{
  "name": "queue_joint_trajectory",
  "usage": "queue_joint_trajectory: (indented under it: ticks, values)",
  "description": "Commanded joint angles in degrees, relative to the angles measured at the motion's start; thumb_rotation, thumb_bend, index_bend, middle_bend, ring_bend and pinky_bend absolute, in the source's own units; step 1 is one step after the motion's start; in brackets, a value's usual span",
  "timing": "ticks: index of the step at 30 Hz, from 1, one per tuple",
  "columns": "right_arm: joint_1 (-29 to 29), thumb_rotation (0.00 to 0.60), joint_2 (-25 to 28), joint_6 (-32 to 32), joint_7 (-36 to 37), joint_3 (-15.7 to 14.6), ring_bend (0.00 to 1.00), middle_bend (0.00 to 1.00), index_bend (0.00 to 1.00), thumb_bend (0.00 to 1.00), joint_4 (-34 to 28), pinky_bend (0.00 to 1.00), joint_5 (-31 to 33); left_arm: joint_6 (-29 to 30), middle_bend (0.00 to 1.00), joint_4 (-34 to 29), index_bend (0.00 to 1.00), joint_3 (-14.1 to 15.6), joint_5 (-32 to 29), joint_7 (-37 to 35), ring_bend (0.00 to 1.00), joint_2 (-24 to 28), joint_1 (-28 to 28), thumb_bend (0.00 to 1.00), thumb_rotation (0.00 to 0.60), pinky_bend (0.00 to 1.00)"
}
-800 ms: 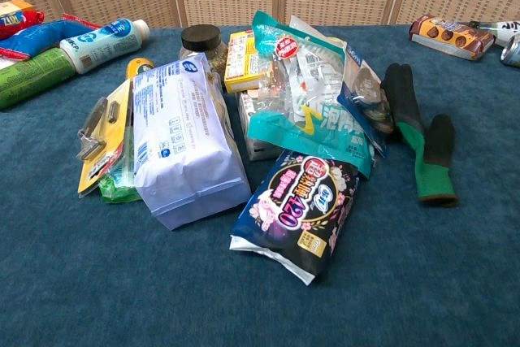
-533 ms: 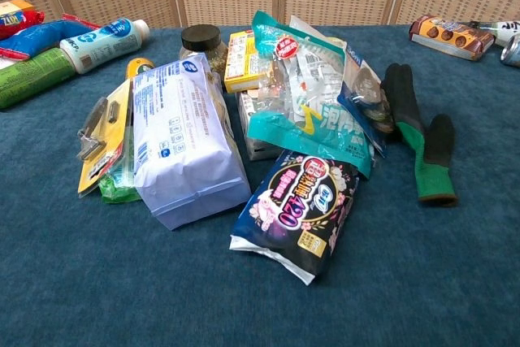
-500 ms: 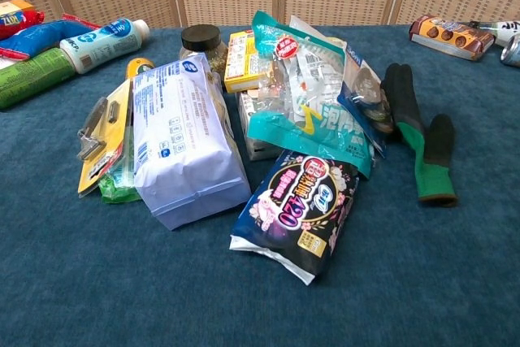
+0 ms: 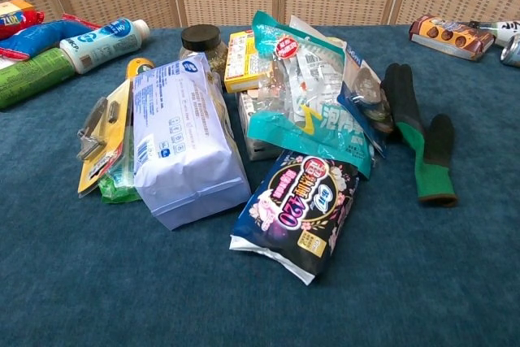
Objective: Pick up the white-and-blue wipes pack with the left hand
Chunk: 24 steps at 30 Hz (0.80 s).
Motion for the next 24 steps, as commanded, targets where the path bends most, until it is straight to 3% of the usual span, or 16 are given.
queue_joint_trajectory:
  ticks: [1, 5, 14, 24]
  values:
    - [-0.2, 0.6, 0.3, 0.1, 0.7, 0.1, 0.0, 0.0, 0.11, 0.04, -0.2, 0.0, 0.1, -11.0, 0.0, 0.9, 0.0, -1.7, 1.7, 6.6, 0.0, -2.7, -8.8, 0.0, 0.6, 0.0]
    - [-0.5, 0.6, 1.0, 0.5, 2.0, 0.6, 0.0, 0.0, 0.11, 0.04, -0.7, 0.0, 0.4, -16.6, 0.0, 1.1, 0.0, -1.4, 1.4, 11.0, 0.0, -5.3, -12.9, 0.0, 0.6, 0.0]
    - [-1.0, 0.6, 2.4, 1.2, 4.5, 1.4, 0.0, 0.0, 0.11, 0.04, -1.6, 0.0, 0.7, -22.4, 0.0, 3.7, 0.0, -1.1, -2.4, 19.3, 0.0, -9.9, -16.8, 0.0, 0.6, 0.0]
    - [-1.2, 0.6, 3.0, 1.2, 5.5, 1.6, 0.0, 0.0, 0.11, 0.04, -2.3, 0.0, 0.8, -24.4, 0.0, 7.4, 0.0, 0.5, -5.5, 23.9, 0.0, -14.9, -19.0, 0.0, 0.6, 0.0]
